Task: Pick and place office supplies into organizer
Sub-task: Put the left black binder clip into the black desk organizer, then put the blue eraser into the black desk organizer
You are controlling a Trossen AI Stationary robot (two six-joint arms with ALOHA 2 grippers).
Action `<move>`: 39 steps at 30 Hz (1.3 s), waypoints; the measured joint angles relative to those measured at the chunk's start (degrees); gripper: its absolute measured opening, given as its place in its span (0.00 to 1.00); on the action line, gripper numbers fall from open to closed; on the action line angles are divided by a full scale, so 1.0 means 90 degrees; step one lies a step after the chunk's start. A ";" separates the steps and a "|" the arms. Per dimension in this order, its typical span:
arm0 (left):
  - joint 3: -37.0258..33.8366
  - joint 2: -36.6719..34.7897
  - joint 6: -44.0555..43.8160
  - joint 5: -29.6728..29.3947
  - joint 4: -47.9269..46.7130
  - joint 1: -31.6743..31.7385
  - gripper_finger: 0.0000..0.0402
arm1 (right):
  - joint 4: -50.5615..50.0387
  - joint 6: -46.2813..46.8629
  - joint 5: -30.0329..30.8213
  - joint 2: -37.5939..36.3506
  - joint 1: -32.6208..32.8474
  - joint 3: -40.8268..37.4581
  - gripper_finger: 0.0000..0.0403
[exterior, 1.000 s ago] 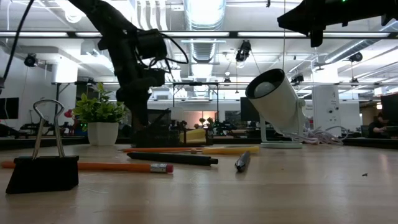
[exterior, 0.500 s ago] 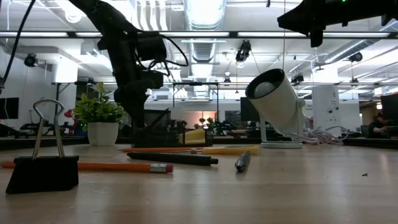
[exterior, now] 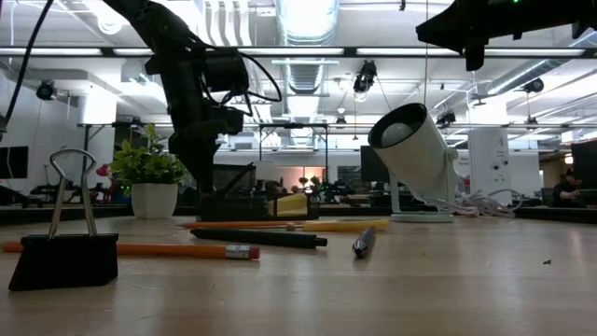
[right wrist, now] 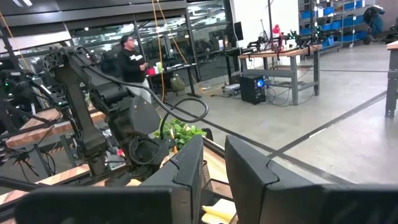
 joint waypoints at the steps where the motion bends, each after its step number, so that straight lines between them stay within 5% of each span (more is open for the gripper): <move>1: 0.0007 0.0000 -0.0002 0.0002 0.0007 0.0000 0.00 | 0.0000 0.0000 0.0000 0.0000 0.0000 0.0000 0.15; 34: 0.0171 -0.0290 -0.0036 0.0364 -0.0036 -0.0007 0.15 | 0.0000 0.0002 -0.0002 0.0000 0.0000 0.0000 0.15; 39: 0.0433 -0.0414 -0.0045 0.0947 0.0008 -0.0058 0.15 | 0.0002 0.0002 -0.0002 0.0000 0.0000 0.0000 0.15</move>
